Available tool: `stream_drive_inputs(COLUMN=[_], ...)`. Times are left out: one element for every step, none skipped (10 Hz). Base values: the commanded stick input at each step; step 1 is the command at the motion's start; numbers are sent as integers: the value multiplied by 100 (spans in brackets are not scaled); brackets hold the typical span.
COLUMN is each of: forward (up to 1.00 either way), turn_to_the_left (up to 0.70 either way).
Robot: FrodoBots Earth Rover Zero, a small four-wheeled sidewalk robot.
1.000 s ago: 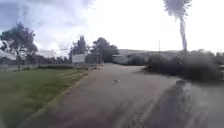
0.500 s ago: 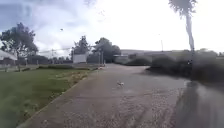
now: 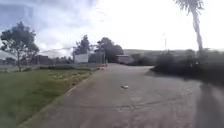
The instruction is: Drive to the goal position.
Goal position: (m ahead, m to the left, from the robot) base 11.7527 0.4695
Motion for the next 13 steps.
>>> stream_drive_inputs(forward=[70,70,70,70,70,70,70,70,70,70,70,70,70], turn_to_the_left=[-5,-5,-9,-11,-13,-29,-30,-32,-32,-31,-31,-31,-32])
